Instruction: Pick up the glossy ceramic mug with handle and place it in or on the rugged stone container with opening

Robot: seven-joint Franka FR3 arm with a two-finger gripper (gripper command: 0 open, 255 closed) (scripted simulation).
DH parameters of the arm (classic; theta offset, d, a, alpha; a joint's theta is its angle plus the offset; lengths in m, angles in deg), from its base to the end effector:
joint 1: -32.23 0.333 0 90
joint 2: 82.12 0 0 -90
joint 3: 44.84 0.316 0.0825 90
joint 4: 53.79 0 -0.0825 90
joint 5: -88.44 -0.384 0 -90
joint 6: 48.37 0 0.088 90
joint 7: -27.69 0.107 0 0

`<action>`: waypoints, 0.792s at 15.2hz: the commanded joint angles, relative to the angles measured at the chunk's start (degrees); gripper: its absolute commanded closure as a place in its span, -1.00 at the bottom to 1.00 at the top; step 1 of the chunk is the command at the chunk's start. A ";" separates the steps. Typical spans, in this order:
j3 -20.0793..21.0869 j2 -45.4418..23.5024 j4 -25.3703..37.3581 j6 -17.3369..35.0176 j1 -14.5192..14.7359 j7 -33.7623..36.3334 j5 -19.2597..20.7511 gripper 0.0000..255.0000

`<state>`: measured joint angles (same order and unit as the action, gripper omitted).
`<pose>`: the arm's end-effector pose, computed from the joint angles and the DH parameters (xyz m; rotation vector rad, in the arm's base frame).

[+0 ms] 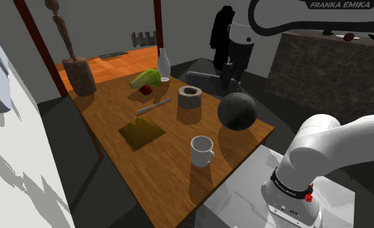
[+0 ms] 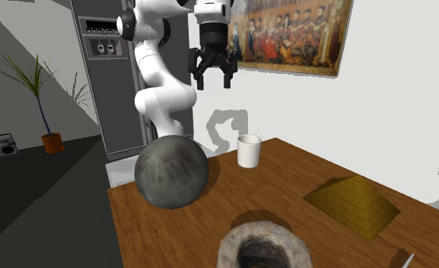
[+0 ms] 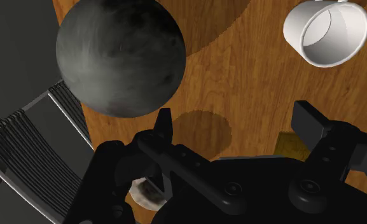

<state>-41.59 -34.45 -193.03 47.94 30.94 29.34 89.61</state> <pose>0.3046 0.0131 0.5790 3.0785 -0.0153 0.1283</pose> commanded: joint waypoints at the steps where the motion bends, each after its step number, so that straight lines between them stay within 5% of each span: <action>1: 0.00 0.00 0.00 0.00 0.00 0.00 0.00 -1.00; 12: 5.18 -2.19 -16.39 17.41 5.25 4.69 -8.22 -1.00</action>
<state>-36.69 -35.88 -208.20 63.37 35.79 33.94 82.07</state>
